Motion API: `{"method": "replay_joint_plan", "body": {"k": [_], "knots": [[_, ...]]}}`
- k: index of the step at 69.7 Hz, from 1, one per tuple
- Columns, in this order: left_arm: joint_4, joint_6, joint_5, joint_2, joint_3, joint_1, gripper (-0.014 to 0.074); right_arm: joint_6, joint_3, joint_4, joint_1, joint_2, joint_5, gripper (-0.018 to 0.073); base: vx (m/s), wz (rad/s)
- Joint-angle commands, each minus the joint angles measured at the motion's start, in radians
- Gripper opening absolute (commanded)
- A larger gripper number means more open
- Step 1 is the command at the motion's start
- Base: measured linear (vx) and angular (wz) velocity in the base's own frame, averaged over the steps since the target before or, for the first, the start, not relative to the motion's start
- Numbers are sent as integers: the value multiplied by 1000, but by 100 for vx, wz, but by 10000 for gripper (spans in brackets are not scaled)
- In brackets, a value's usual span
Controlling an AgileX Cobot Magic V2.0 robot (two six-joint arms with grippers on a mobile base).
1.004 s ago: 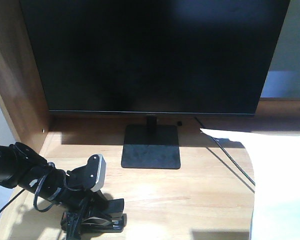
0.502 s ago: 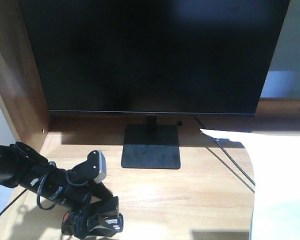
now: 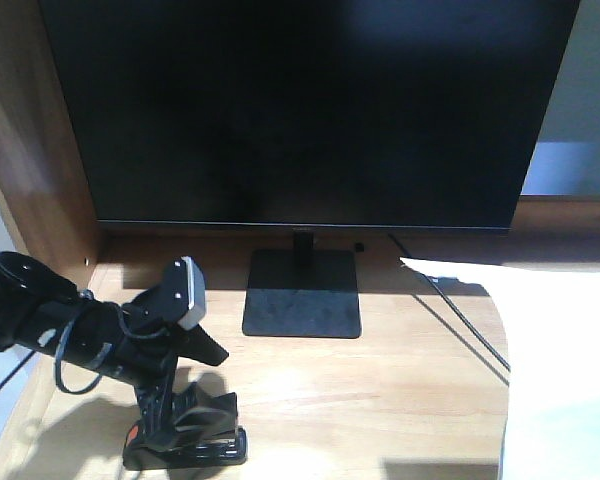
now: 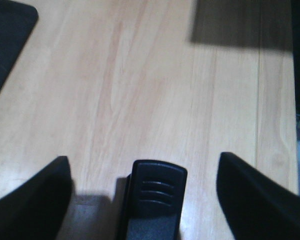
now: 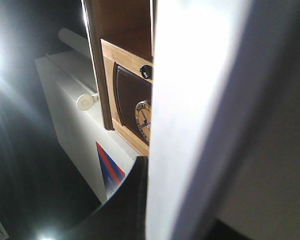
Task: Grab stapler and paper to desk for stapling
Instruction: 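Lower the black stapler onto the desk with the left gripper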
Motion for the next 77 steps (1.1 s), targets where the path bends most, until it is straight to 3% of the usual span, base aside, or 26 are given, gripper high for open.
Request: {"method": "replay_joint_plan", "body": {"k": [1, 38, 50, 77], "knots": [[-48, -50, 38, -79, -24, -6, 448, -16, -20, -2, -5, 8, -121, -5, 0, 0], [-10, -61, 100, -127, -23, -6, -7, -16, -20, -2, -5, 8, -121, -5, 0, 0], [32, -61, 45, -118, -23, -6, -8, -16, -20, -2, -5, 8, -121, -5, 0, 0], [32, -61, 42, -21, -23, -6, -6, -16, -20, -2, -5, 8, -121, -5, 0, 0]]}}
